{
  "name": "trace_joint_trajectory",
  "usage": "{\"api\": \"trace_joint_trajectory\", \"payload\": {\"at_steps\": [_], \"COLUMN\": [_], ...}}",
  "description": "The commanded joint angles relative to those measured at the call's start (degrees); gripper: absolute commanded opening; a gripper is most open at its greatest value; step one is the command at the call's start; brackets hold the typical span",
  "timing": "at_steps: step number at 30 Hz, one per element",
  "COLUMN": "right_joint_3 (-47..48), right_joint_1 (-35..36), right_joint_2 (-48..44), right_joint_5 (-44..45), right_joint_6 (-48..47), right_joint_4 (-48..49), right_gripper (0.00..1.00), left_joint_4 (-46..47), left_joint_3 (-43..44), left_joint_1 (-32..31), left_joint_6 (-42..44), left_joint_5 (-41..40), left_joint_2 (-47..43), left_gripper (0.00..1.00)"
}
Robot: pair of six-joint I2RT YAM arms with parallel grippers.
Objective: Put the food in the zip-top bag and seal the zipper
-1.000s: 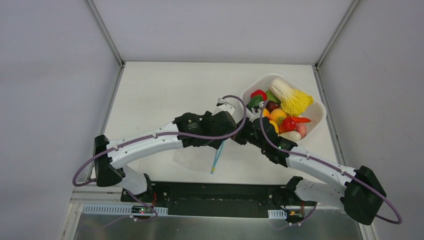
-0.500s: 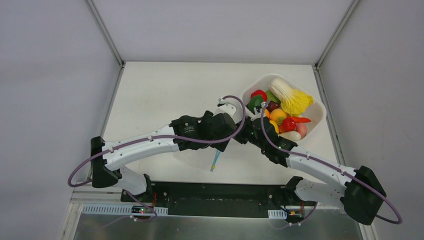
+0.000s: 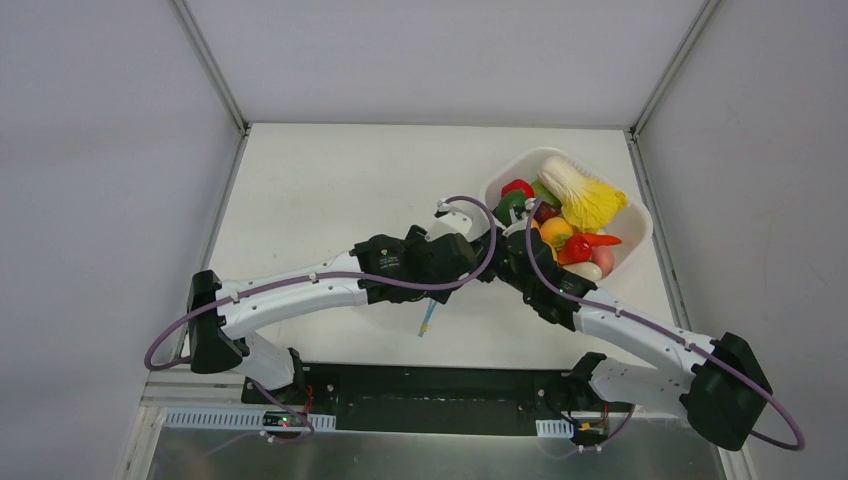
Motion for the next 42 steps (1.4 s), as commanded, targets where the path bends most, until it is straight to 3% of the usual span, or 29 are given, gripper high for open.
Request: {"api": "trace_joint_trajectory", "payload": {"at_steps": [1,3,11,17,23,29,33,37,42], "right_joint_3": [2.12,2.09,1.91,2.11,2.82,6.67,10.06,10.15,9.55], "right_joint_1": [-0.33,-0.36,-1.03,-1.43,-1.43,-1.44,-1.46,-1.49,-1.48], "right_joint_2": [0.13,-0.41,-1.61,-1.23,0.52,3.89,7.39,6.99,6.72], "right_joint_5": [-0.59,-0.14,0.26,-0.69,-6.85,-7.67,-8.39,-11.06,-15.96], "right_joint_6": [1.02,0.92,0.30,-2.73,-10.52,-18.21,-22.86,-23.89,-22.16], "right_joint_4": [1.21,0.81,-0.45,-2.35,-5.40,-12.48,-16.94,-14.34,-11.67], "right_gripper": [0.00,0.00,0.00,0.00,0.00,0.00,0.00,0.00,0.00], "left_joint_4": [-1.70,-3.37,-4.81,-5.31,-7.68,-10.14,-8.79,-5.56,-4.87], "left_joint_3": [0.04,0.11,-1.83,-1.63,-1.09,-1.60,-2.60,-4.05,-4.13], "left_joint_1": [-0.67,-0.74,-0.69,-0.72,-0.59,-0.12,0.76,0.98,1.35], "left_joint_6": [-1.21,-2.33,-6.03,-6.91,-8.97,-14.51,-16.39,-14.75,-13.09], "left_joint_5": [-3.11,-5.10,-5.92,-7.57,-13.40,-18.01,-15.97,-12.59,-11.59], "left_joint_2": [0.14,0.58,1.03,0.93,-0.46,-1.77,-1.80,-2.04,-1.96], "left_gripper": [0.60,0.55,0.55,0.21,0.00,0.00,0.00,0.00,0.12]}}
